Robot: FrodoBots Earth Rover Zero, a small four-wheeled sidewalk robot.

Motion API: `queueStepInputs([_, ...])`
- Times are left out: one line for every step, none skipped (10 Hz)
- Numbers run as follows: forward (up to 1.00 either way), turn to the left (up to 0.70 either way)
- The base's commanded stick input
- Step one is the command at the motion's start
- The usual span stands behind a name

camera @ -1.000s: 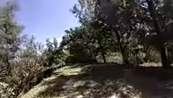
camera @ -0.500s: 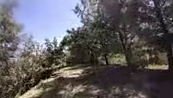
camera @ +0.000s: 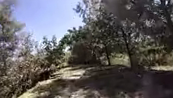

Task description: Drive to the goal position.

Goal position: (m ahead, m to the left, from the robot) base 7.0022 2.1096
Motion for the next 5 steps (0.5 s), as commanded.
queueStepInputs([0.70, 0.00])
queueStepInputs([0.70, 0.00])
queueStepInputs([0.70, 0.00])
queueStepInputs([0.70, 0.00])
queueStepInputs([0.70, 0.00])
